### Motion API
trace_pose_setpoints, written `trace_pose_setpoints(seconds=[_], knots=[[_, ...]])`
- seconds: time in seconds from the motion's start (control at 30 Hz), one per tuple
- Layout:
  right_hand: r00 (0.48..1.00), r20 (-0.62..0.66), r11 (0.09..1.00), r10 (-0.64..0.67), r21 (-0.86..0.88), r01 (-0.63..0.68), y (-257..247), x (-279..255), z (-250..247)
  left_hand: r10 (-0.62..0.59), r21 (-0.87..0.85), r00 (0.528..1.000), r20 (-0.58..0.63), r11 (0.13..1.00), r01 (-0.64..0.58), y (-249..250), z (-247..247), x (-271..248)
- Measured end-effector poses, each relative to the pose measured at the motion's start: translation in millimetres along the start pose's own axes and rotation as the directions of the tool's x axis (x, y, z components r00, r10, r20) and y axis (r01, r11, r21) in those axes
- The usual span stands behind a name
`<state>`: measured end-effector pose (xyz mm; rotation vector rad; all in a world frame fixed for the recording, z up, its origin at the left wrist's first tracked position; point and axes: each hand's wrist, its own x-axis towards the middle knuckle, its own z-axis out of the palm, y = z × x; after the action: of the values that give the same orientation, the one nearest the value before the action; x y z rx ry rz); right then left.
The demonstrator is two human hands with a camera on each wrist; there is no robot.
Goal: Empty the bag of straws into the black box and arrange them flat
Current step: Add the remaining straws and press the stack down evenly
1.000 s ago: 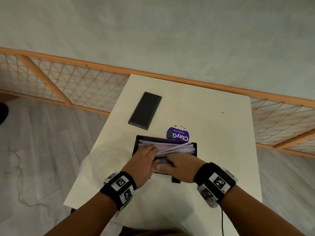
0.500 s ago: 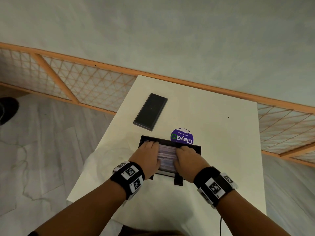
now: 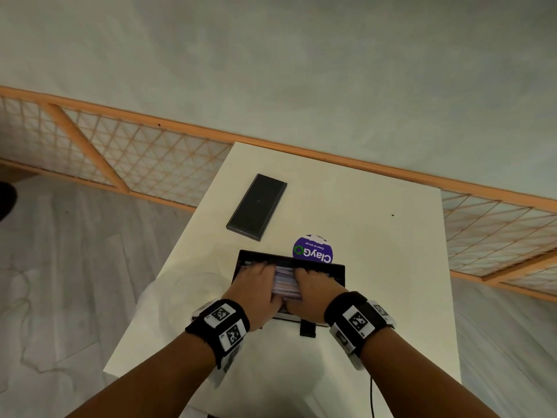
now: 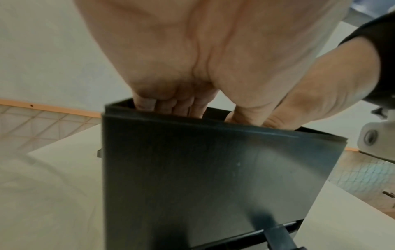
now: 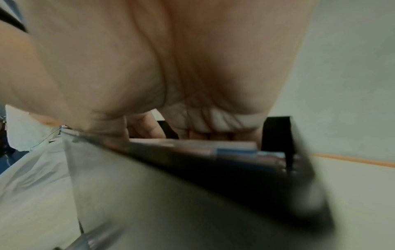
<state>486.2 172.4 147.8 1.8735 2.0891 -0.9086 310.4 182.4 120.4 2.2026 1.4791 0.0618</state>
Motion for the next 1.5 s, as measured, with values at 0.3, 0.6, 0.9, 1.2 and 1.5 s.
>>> trace_pose_setpoints(seconds=[0.3,0.6,0.9,1.2,1.5], knots=[[0.978,-0.209,0.991,-0.018,-0.132,-0.010,3.5,-27.3,-6.2,-0.069,0.072,0.997,-0.039,0.995,0.071,-0.5,-3.3,-11.0],[0.990,-0.107,0.996,0.086,-0.016,-0.089,12.4,-29.2,6.9,-0.110,-0.037,0.993,0.030,0.993,0.111,0.3,3.2,-8.1],[0.946,-0.325,0.986,0.007,0.160,0.047,33.4,-85.2,6.9,-0.204,-0.212,0.975,-0.085,0.960,0.182,9.1,-10.9,-26.0],[0.969,-0.241,0.981,0.051,0.196,-0.003,57.4,-132.4,31.8,-0.441,-0.276,0.897,-0.001,0.863,0.424,27.3,-5.2,-11.2],[0.981,-0.181,0.979,0.066,0.202,-0.029,70.3,-155.3,53.6,-0.338,-0.106,0.936,-0.102,0.939,0.327,28.0,-13.2,-15.3]])
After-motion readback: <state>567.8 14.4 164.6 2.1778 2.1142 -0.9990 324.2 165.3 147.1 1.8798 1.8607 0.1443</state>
